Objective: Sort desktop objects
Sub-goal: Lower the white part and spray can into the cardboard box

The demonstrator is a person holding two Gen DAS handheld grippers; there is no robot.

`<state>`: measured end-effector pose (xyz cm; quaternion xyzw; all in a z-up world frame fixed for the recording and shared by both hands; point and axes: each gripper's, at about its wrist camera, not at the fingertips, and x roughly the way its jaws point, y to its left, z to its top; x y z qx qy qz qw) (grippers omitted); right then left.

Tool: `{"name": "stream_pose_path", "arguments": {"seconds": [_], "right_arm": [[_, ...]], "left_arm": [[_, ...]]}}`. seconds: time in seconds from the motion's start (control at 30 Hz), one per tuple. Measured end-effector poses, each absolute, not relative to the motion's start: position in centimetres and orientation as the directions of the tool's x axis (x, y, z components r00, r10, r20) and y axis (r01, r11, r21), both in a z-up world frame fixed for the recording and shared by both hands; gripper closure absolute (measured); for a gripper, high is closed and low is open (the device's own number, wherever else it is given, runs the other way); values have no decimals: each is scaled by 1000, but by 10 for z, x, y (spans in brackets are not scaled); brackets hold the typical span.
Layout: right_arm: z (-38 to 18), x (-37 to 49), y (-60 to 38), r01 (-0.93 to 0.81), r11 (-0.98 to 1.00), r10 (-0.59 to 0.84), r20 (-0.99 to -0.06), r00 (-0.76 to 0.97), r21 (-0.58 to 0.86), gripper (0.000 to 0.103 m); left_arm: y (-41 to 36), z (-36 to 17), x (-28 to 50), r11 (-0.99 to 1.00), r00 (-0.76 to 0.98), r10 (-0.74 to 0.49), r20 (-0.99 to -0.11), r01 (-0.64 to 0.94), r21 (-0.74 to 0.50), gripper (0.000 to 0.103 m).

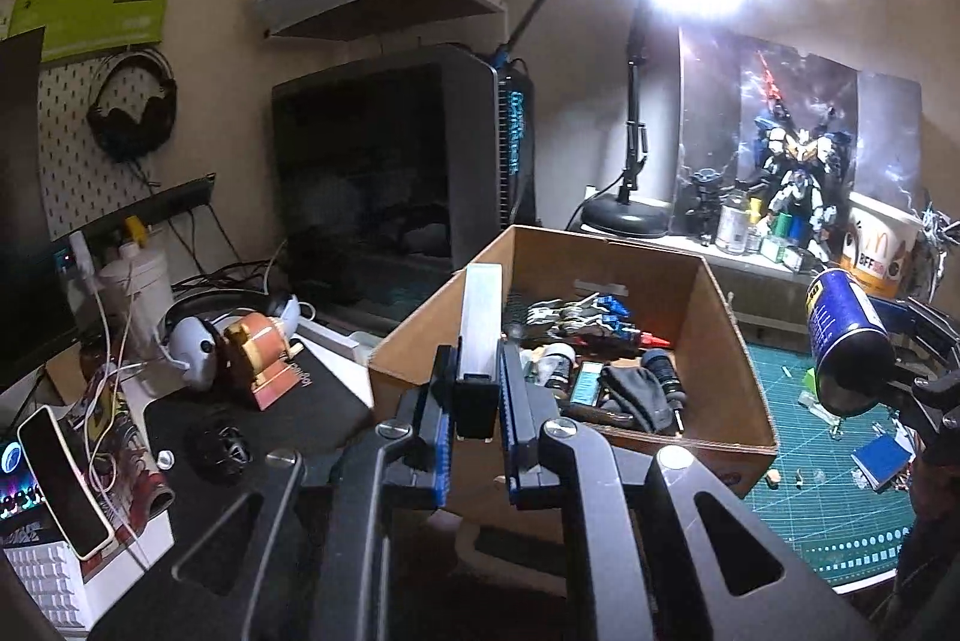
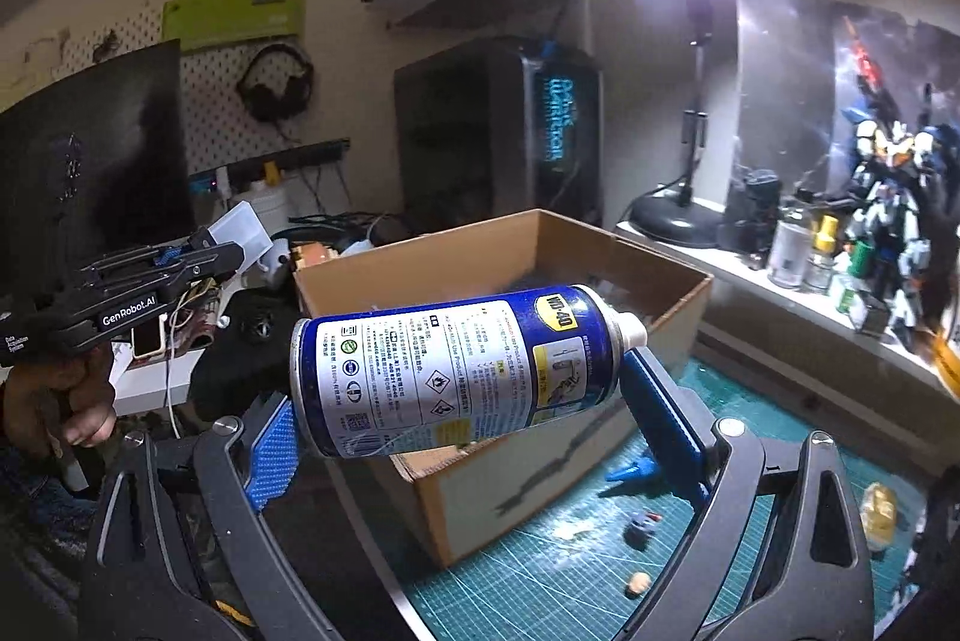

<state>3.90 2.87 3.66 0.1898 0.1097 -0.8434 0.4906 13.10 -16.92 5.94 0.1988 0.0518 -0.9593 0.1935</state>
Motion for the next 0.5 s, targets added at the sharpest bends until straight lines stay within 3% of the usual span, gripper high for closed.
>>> {"name": "stream_pose_path", "arguments": {"seconds": [0.5], "right_arm": [[32, 41, 8, 888, -459, -796, -451, -404, 13, 8]], "left_arm": [[-178, 56, 134, -916, -838, -357, -412, 401, -22, 90]]}}
